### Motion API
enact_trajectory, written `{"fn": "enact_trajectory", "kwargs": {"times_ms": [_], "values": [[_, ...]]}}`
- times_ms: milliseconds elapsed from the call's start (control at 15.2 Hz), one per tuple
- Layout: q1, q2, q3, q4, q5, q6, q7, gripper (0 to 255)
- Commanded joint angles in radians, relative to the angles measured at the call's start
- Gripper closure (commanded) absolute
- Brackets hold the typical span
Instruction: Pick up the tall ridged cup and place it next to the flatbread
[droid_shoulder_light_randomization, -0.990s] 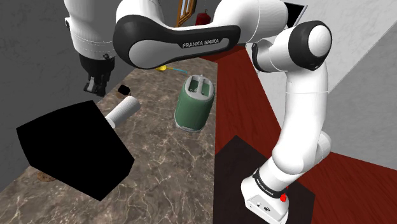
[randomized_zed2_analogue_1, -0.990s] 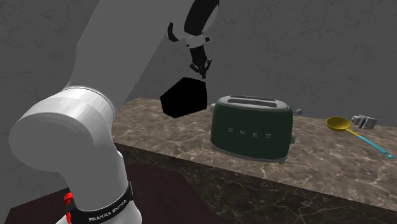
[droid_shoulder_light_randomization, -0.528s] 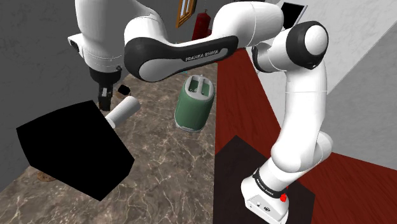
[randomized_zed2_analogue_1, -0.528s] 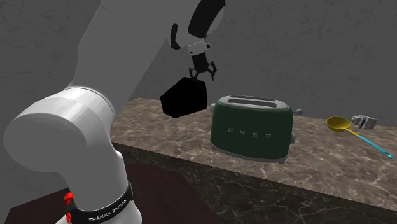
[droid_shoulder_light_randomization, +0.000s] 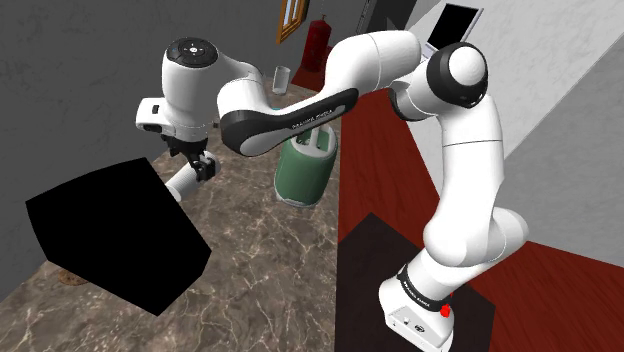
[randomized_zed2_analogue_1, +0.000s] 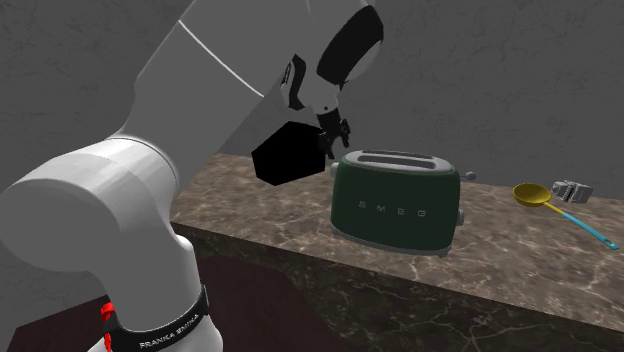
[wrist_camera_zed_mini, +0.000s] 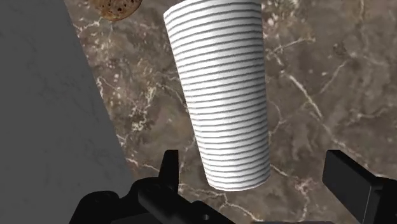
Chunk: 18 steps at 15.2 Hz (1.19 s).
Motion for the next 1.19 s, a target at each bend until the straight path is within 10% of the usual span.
{"fn": "enact_trajectory", "kwargs": {"times_ms": [0,1056,1122], "values": [[-0.025,0.035,-0.015,-0.013,-0.059,0.031,-0.199,0],[0.019,0.1,-0.09,0.016,-0.124,0.07,-0.204,0],[0.019,0.1,-0.09,0.016,-0.124,0.07,-0.204,255]]}}
